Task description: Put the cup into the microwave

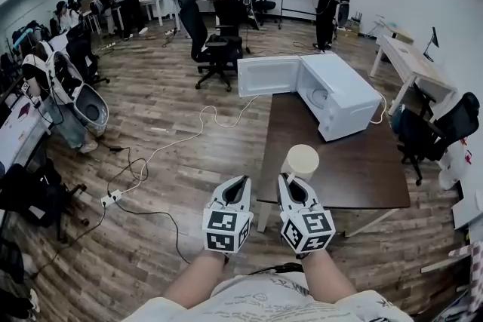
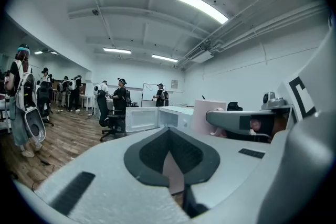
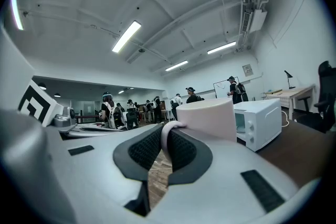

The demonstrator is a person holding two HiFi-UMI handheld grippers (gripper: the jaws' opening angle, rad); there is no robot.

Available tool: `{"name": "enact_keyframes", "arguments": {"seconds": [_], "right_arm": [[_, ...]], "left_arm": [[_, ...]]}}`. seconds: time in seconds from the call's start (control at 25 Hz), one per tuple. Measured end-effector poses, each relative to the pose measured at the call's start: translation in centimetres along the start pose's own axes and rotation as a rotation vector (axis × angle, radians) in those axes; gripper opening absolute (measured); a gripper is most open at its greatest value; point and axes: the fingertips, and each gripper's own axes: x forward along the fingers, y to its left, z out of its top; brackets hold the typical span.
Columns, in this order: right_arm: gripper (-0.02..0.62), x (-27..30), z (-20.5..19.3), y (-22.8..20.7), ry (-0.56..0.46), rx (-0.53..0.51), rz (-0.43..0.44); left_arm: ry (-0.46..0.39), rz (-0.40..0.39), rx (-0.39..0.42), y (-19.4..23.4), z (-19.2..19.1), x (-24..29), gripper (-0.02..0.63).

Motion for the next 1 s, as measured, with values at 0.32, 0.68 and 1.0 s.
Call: {"name": "enact_keyframes", "arguments": {"seconds": [0.32, 0.68, 1.0], "right_arm": [[0.032, 1.7, -0.8, 0.1, 0.019, -0.009, -0.027], [0.032, 5.2, -0.5, -3.0, 0.001, 0.011, -0.03], [0.032, 9.5, 0.1, -8.2, -0.029, 0.004, -0.066]], "left_arm": [[0.021, -0.033, -0.018, 1.5, -1.1, 0.7, 0.014], [0.038, -0.029, -0.001, 2.9, -0.9, 4.6, 0.014], [0.031, -0.038, 0.033, 3.6, 0.4, 11.0, 0.014]]}}
